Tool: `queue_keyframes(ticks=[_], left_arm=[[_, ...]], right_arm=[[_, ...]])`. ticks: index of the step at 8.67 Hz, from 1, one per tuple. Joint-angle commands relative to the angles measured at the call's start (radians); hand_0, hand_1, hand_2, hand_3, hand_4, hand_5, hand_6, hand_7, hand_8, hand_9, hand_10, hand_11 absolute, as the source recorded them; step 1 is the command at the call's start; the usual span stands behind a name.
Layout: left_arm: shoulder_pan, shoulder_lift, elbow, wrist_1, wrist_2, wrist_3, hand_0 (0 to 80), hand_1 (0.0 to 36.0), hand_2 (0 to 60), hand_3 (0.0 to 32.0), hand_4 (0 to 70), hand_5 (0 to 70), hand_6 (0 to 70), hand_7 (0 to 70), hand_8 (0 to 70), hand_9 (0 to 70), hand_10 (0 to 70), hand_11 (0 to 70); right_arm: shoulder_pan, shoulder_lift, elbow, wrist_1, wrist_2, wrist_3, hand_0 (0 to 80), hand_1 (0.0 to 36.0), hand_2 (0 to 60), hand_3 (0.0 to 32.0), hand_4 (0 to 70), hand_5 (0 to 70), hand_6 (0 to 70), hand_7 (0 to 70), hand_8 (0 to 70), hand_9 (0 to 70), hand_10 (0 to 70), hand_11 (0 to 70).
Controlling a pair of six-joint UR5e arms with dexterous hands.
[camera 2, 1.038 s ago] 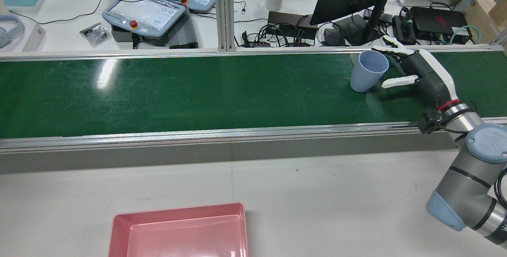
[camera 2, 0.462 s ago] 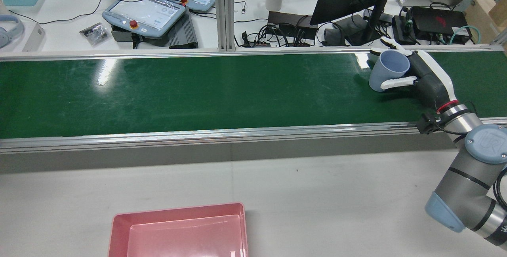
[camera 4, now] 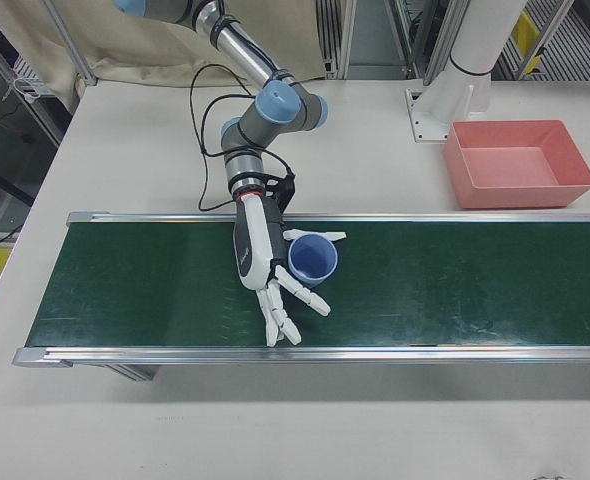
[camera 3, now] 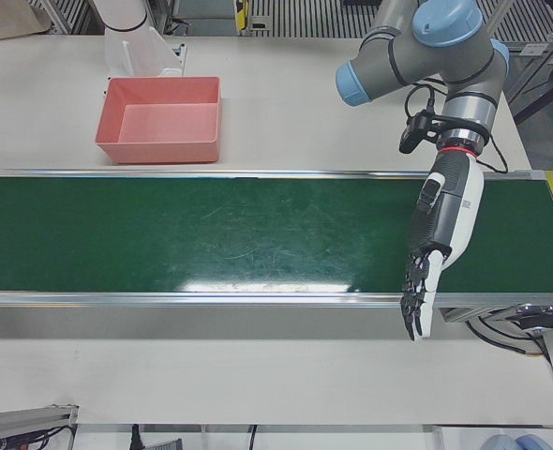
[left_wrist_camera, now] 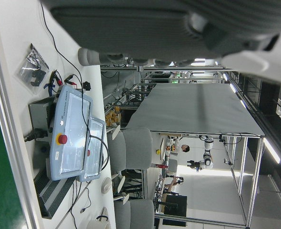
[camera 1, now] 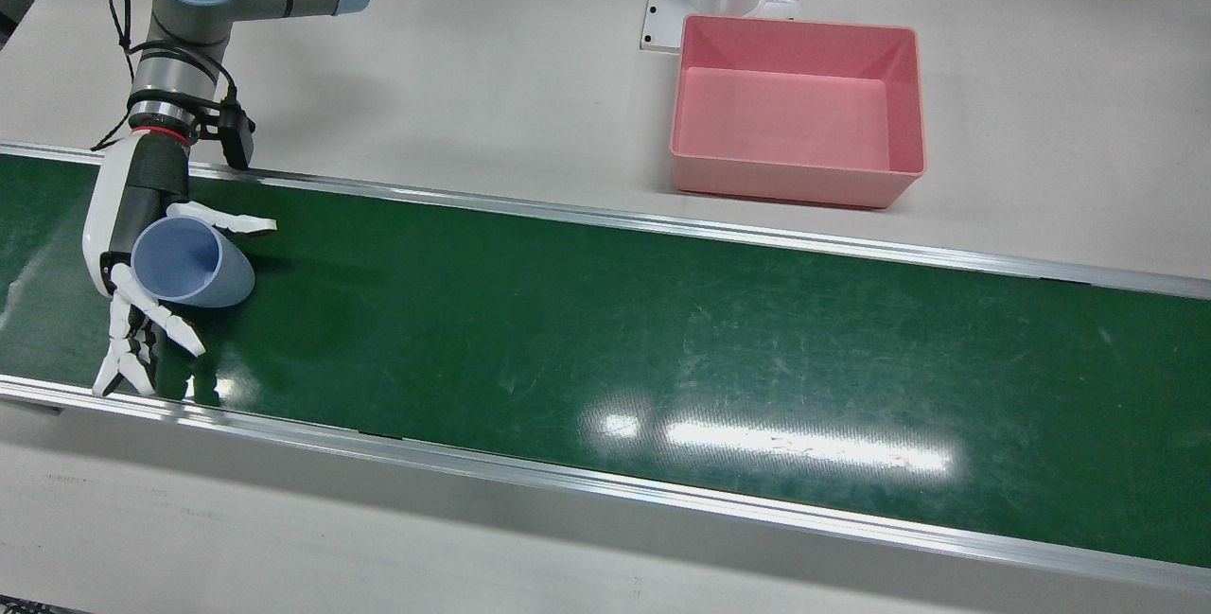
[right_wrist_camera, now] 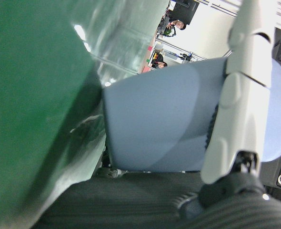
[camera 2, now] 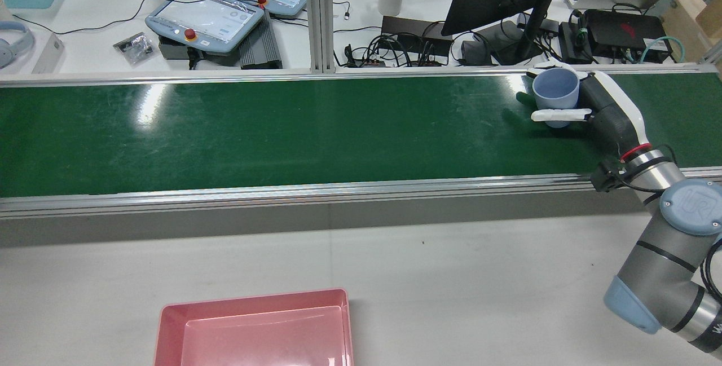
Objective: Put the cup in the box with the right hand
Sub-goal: 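Lift the blue cup off the belt and carry it over the pink tray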
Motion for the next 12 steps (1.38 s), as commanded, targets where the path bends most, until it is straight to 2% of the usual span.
queue_keyframes(ticks=[1, 2, 3, 5, 6, 7, 8, 10, 12], left_arm=[[0.0, 0.0, 0.0, 0.0, 0.0, 0.0, 0.0, 0.0, 0.0, 0.0, 0.0, 0.0, 0.0, 0.0, 0.0, 0.0, 0.0, 0.0], [0.0, 0.0, 0.0, 0.0, 0.0, 0.0, 0.0, 0.0, 0.0, 0.0, 0.0, 0.0, 0.0, 0.0, 0.0, 0.0, 0.0, 0.0], [0.001, 0.0, 0.0, 0.0, 0.002, 0.0, 0.0, 0.0, 0.0, 0.0, 0.0, 0.0, 0.0, 0.0, 0.0, 0.0, 0.0, 0.0], [0.0, 0.0, 0.0, 0.0, 0.0, 0.0, 0.0, 0.0, 0.0, 0.0, 0.0, 0.0, 0.0, 0.0, 0.0, 0.0, 0.0, 0.0], [0.0, 0.0, 0.0, 0.0, 0.0, 0.0, 0.0, 0.0, 0.0, 0.0, 0.0, 0.0, 0.0, 0.0, 0.0, 0.0, 0.0, 0.0], [0.0, 0.0, 0.0, 0.0, 0.0, 0.0, 0.0, 0.0, 0.0, 0.0, 0.0, 0.0, 0.0, 0.0, 0.0, 0.0, 0.0, 0.0], [0.0, 0.0, 0.0, 0.0, 0.0, 0.0, 0.0, 0.0, 0.0, 0.0, 0.0, 0.0, 0.0, 0.0, 0.0, 0.0, 0.0, 0.0], [0.001, 0.0, 0.0, 0.002, 0.0, 0.0, 0.0, 0.0, 0.0, 0.0, 0.0, 0.0, 0.0, 0.0, 0.0, 0.0, 0.0, 0.0], [0.001, -0.002, 0.0, 0.003, 0.0, 0.0, 0.0, 0.0, 0.0, 0.0, 0.0, 0.0, 0.0, 0.0, 0.0, 0.0, 0.0, 0.0]], right_arm=[[0.001, 0.001, 0.035, -0.001, 0.001, 0.003, 67.7, 35.9, 60.0, 0.0, 70.0, 8.0, 14.6, 47.9, 15.7, 28.7, 20.6, 31.1], [0.002, 0.0, 0.075, 0.001, 0.0, 0.003, 77.5, 35.9, 60.0, 0.0, 70.0, 9.3, 16.9, 55.8, 22.4, 38.8, 24.1, 36.3], [0.002, 0.0, 0.125, 0.001, 0.0, 0.0, 80.0, 34.8, 59.6, 0.0, 70.0, 10.3, 18.3, 60.1, 26.7, 44.6, 26.3, 39.6], [-0.005, 0.013, 0.225, -0.001, -0.002, -0.023, 79.7, 31.8, 52.8, 0.0, 70.0, 9.8, 17.7, 58.3, 26.1, 43.8, 25.5, 38.3], [-0.045, 0.03, 0.279, -0.002, -0.005, -0.069, 76.6, 29.6, 49.0, 0.0, 70.0, 9.4, 17.6, 58.5, 26.2, 44.1, 25.2, 37.7], [-0.121, 0.039, 0.341, -0.001, -0.003, -0.135, 73.6, 28.7, 48.6, 0.0, 70.0, 8.9, 17.8, 59.9, 26.1, 44.2, 24.9, 37.1], [-0.201, 0.075, 0.381, -0.002, 0.0, -0.199, 70.8, 27.7, 48.2, 0.0, 70.0, 8.4, 17.7, 60.3, 25.4, 43.4, 24.2, 36.0], [-0.371, 0.148, 0.408, -0.002, 0.003, -0.305, 66.6, 25.7, 46.6, 0.0, 70.0, 7.6, 17.9, 62.7, 25.5, 43.9, 23.6, 34.8], [-0.521, 0.167, 0.42, 0.001, 0.006, -0.405, 63.2, 23.8, 44.9, 0.0, 70.0, 7.0, 18.6, 67.9, 25.8, 45.0, 23.2, 34.0]])
